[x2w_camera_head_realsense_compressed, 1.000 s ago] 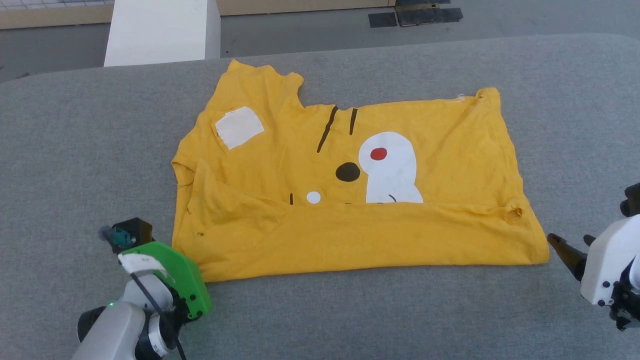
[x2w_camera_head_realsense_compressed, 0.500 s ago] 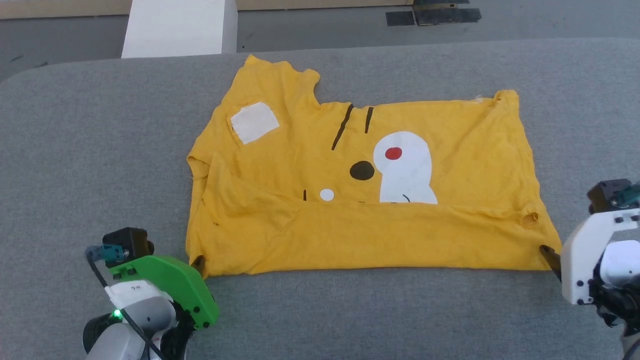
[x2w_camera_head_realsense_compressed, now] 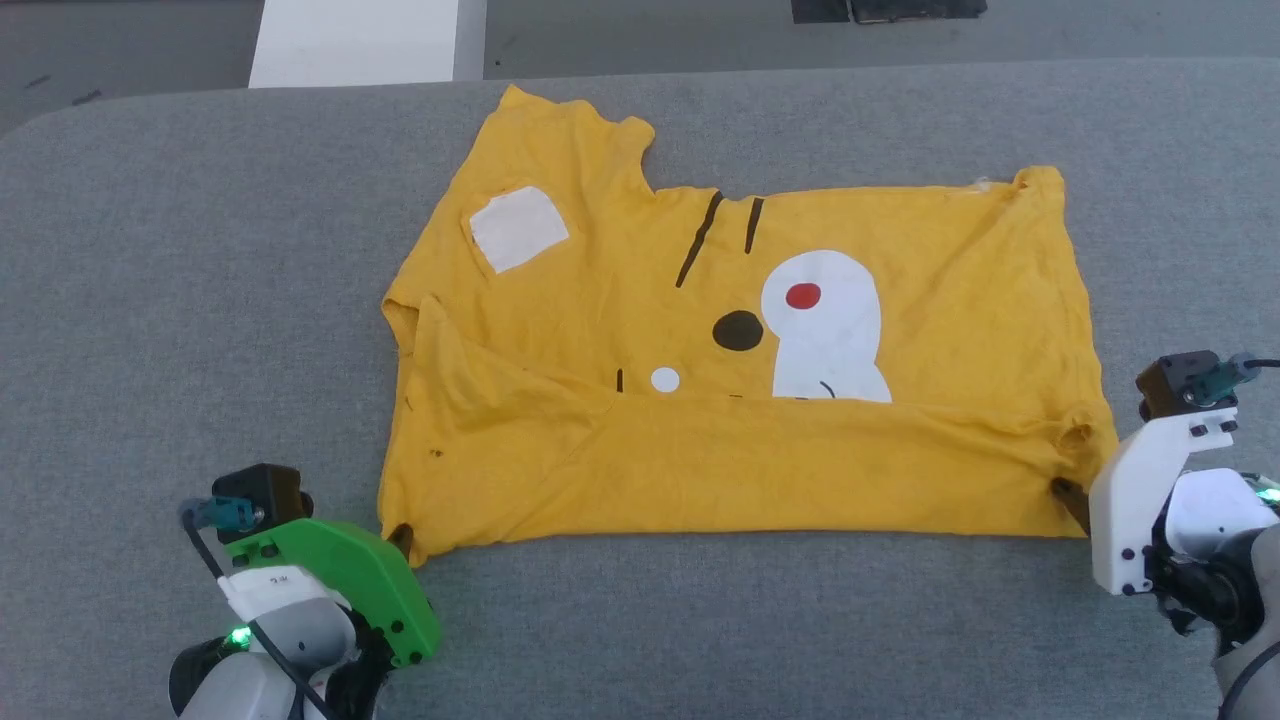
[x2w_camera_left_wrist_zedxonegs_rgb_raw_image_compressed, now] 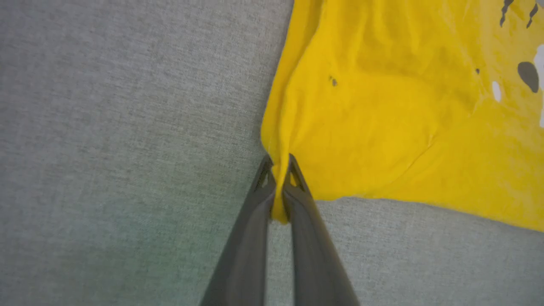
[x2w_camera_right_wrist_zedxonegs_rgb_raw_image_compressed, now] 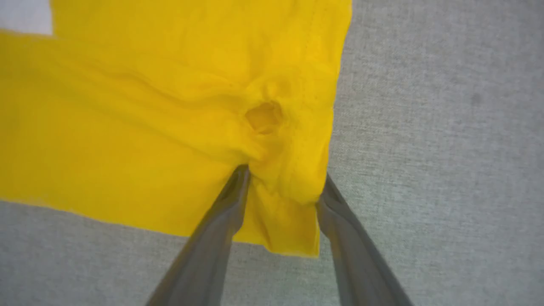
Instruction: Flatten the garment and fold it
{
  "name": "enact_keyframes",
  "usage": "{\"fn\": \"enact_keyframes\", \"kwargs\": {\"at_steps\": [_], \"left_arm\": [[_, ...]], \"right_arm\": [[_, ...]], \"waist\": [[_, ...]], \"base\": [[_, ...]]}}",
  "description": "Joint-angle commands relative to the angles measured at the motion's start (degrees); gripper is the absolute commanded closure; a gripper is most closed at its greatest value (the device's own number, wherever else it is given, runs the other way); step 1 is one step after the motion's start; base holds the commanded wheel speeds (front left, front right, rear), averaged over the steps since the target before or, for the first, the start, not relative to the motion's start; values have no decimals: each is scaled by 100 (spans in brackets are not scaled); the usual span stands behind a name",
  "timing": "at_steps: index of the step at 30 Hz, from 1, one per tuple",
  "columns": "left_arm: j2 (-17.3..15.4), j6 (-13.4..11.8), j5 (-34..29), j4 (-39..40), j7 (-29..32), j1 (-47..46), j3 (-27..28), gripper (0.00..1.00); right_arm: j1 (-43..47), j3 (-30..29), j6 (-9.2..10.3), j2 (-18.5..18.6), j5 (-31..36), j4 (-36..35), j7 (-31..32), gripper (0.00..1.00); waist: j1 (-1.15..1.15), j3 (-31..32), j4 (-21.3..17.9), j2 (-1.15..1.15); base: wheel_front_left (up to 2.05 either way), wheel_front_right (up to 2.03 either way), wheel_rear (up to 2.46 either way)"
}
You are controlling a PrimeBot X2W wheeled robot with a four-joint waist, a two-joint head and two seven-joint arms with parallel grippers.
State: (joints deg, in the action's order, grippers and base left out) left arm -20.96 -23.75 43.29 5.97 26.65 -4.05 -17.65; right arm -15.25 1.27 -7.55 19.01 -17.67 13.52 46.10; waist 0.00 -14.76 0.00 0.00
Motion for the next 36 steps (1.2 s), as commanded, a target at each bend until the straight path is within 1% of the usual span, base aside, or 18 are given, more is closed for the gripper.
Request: {"fn": "enact_keyframes", "kwargs": {"at_steps": [1, 5, 8, 11, 15, 20, 26, 27, 28, 29, 32, 36], "left_arm": [[-3, 10, -39, -24, -30, 26, 24, 100], [-59, 22, -14, 1, -87, 43, 115, 100], [-139, 2, -23, 71, -91, 86, 173, 100], [-239, -77, -31, 209, -62, 220, 245, 100], [-330, -220, -13, 391, 44, 516, 284, 100], [-249, -313, 117, 363, 181, 919, 191, 100], [-85, -190, 309, -184, 297, 965, 54, 100], [-40, -164, 364, -238, 288, 940, 72, 94], [-33, -150, 381, -270, 292, 920, 76, 36], [-41, -138, 399, -292, 308, 892, 88, 0], [-120, -151, 380, -209, 297, 818, 161, 0], [-220, -214, 391, 200, 290, 696, 333, 0]], "right_arm": [[-2, 58, 6, -109, -140, 123, -69, 100], [-106, -220, 6, -34, -336, -42, -281, 100], [-50, -431, 6, 38, -439, -266, -271, 100], [131, -534, 6, 167, -481, -538, -112, 100], [484, -593, 6, 219, -528, -751, 231, 100], [857, -593, 6, 80, -460, -697, 451, 100], [1073, -669, 6, -187, -243, -294, 475, 100], [1077, -682, 6, -211, -213, -249, 468, 79], [1068, -714, 6, -233, -194, -234, 423, 6], [1051, -747, 6, -254, -189, -221, 367, 0], [986, -873, 6, -304, -295, -263, 300, 0], [826, -1385, 6, -407, -561, -560, 138, 0]], "waist": [[0, 77, -39, 0], [0, 284, -80, 0], [0, 489, -90, 0], [0, 678, -134, 0], [0, 845, -192, 0], [0, 899, -238, 0], [0, 926, -203, 0], [0, 932, -201, 0], [0, 938, -202, 0], [0, 942, -203, 0], [0, 968, -212, 0], [0, 1004, -211, 0]], "base": [[0, 0, 0], [0, 0, 0], [0, 0, 0], [0, 0, 0], [0, 0, 0], [0, 0, 0], [0, 0, 0], [0, 0, 0], [0, 0, 0], [0, 0, 0], [0, 0, 0], [0, 0, 0]]}}
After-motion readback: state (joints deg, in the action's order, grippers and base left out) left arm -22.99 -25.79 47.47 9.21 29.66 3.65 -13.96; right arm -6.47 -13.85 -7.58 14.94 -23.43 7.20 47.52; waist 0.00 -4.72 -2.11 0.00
